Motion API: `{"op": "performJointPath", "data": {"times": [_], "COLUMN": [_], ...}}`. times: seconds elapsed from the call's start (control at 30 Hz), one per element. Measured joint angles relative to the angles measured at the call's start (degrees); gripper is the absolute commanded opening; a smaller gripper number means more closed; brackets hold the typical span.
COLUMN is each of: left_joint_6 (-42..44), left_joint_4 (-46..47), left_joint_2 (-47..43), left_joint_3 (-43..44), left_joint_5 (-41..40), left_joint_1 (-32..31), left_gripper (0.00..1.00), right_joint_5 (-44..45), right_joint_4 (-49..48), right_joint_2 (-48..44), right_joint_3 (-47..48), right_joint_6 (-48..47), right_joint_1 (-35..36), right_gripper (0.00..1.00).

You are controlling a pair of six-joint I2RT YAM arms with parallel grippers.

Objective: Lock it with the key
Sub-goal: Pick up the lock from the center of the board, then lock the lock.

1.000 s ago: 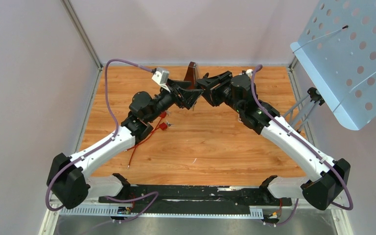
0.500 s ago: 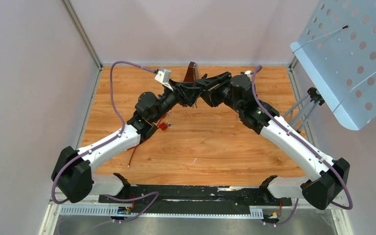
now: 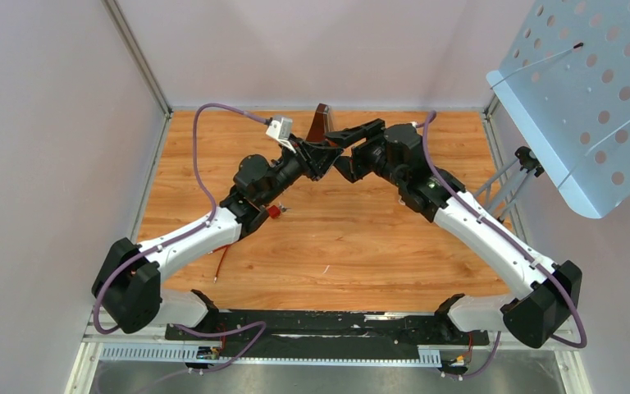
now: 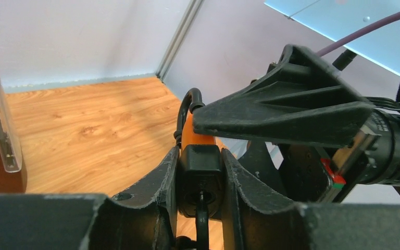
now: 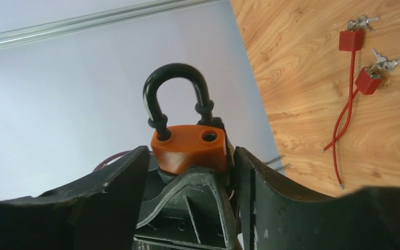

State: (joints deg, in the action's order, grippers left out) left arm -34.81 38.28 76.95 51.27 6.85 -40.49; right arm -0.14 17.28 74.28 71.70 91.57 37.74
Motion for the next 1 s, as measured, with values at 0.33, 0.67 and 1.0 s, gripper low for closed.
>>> {"op": "performJointPath", "data": {"times": [0.33,0.67,1.0], "left_joint_6": [2.21,3.67,4.39], "left_joint_4": [-8.11,-33.4,-48.11], "left_joint_2": [-0.35,-0.79,-0.74], "left_joint_3": [0.2,11.34,21.44], "left_joint_5": [-2.12,18.16,47.71], "left_joint_1": [0.02,10.4,15.52], "left_gripper": [0.0,0.0,0.0], "right_joint_5": [-3.93,0.02,-19.8], "right_joint_4": [-0.87,-0.59,-1.68], "right_joint_2": [-2.43,-14.38,-11.63], "right_joint_3": [-3.45,-6.99,-4.98], "right_joint_6": [-5.75,-38.71,-55.56], "right_joint_1": [-2.03,-6.88,-8.04], "right_gripper": [0.97,0.8,0.8]}}
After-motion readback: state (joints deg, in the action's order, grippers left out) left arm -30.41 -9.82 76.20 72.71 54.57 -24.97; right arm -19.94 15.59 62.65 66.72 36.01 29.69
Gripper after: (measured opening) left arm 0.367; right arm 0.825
